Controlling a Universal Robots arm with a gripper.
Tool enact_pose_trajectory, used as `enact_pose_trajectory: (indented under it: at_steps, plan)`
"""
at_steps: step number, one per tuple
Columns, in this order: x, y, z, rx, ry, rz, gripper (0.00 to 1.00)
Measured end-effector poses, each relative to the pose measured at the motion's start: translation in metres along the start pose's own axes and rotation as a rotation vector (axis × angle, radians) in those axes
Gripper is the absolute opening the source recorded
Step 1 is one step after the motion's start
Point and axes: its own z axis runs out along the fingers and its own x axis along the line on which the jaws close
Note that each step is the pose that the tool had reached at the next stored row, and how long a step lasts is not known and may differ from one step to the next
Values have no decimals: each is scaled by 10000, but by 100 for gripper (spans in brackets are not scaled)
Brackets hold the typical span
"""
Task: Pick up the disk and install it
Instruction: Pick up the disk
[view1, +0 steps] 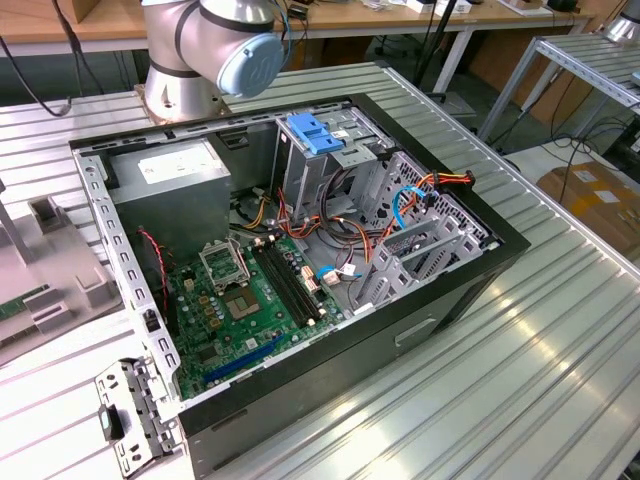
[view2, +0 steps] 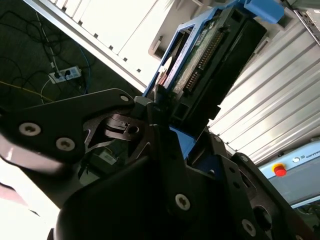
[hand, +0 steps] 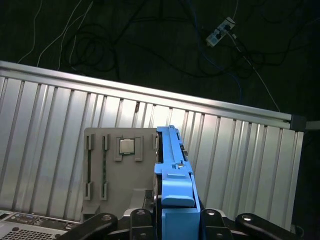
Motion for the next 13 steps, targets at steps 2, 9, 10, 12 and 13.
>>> enact_pose_trajectory:
  at_steps: [2,9,10,12,13]
  plan:
    - [29,-49,-3,-6,-1,0,37]
    - [117,-257,-16,-37,-6,1,37]
    - [127,-284,-17,-39,-7,1,37]
    - [161,-381,-23,-52,-9,2,37]
    - [174,-418,-25,-58,-10,1,37]
